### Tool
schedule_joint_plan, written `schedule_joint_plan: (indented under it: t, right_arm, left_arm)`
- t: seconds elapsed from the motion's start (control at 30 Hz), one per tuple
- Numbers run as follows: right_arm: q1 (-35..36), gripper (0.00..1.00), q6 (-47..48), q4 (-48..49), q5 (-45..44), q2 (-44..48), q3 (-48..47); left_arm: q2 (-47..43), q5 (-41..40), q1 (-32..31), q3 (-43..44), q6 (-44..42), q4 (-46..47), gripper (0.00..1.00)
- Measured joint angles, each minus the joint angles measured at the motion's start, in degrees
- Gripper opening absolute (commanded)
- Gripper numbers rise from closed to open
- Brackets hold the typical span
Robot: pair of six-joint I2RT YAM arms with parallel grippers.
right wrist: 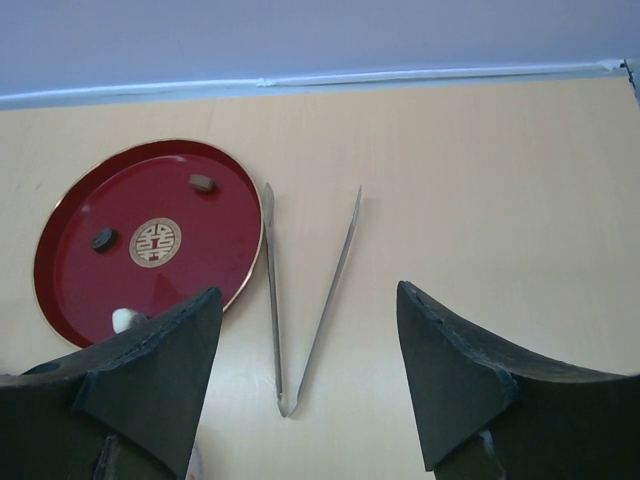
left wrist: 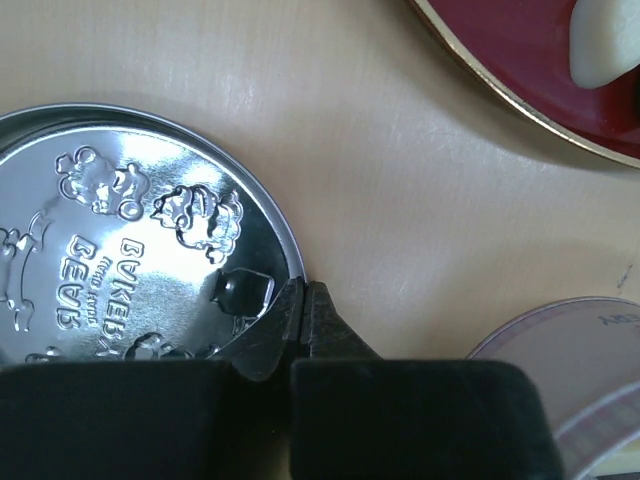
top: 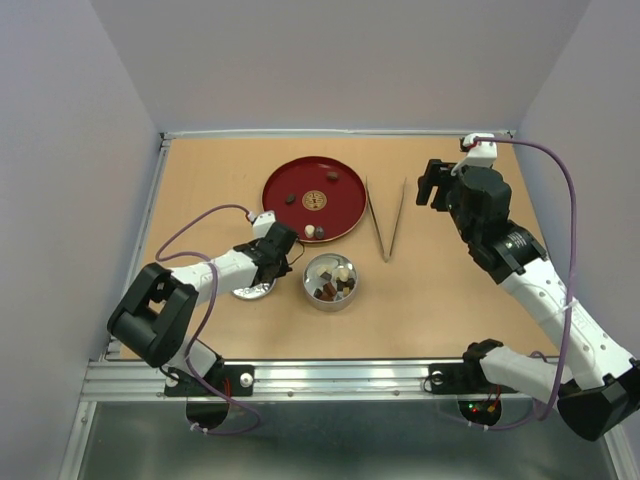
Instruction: Pack the chocolate
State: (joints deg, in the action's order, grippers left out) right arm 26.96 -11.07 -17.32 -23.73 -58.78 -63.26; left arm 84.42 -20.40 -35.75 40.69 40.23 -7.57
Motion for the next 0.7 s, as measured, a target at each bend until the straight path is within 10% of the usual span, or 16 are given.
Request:
schedule_joint_plan:
  t: [0.7]
  right_arm:
    - [0.0, 0.75, -1.2, 1.97, 15.02, -0.7, 0.15]
  left_arm:
    - [-20.31, 8.22, 0.24, 16.26, -4.81, 0.04, 0.0]
